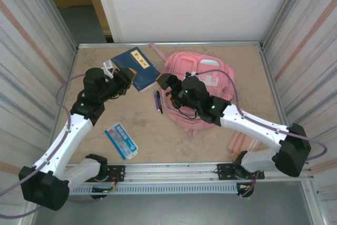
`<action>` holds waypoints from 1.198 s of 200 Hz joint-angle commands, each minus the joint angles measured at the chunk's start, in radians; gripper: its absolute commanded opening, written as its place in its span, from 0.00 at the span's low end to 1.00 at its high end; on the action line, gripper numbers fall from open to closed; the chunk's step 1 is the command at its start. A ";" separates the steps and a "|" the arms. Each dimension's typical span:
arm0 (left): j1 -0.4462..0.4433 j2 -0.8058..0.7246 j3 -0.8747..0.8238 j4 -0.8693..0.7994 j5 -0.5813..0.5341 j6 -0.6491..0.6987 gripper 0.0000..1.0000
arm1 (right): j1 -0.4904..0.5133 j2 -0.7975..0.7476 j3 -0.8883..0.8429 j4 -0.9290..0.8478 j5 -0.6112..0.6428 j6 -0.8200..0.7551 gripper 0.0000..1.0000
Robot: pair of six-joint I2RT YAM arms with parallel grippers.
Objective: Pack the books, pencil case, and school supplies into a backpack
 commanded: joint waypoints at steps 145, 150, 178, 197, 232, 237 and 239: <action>-0.112 -0.065 -0.067 -0.052 -0.135 -0.068 0.37 | -0.026 0.118 0.096 0.372 -0.115 -0.060 0.07; -0.112 -0.065 -0.071 -0.063 -0.129 -0.043 0.43 | -0.029 0.111 0.094 0.365 -0.118 -0.067 0.06; -0.098 -0.051 -0.074 -0.185 -0.019 0.309 0.63 | -0.085 0.032 0.079 0.215 -0.177 -0.084 0.05; -0.091 -0.019 -0.040 -0.332 0.022 0.602 0.68 | -0.141 -0.060 0.058 0.084 -0.184 -0.173 0.05; -0.177 0.061 -0.029 -0.359 0.039 0.883 0.68 | -0.297 -0.238 0.032 -0.207 -0.157 -0.347 0.05; -0.217 0.081 -0.025 -0.355 0.021 0.943 0.69 | -0.319 -0.262 0.029 -0.238 -0.158 -0.386 0.05; -0.234 0.089 -0.023 -0.353 0.013 0.969 0.68 | -0.329 -0.270 0.028 -0.251 -0.160 -0.399 0.05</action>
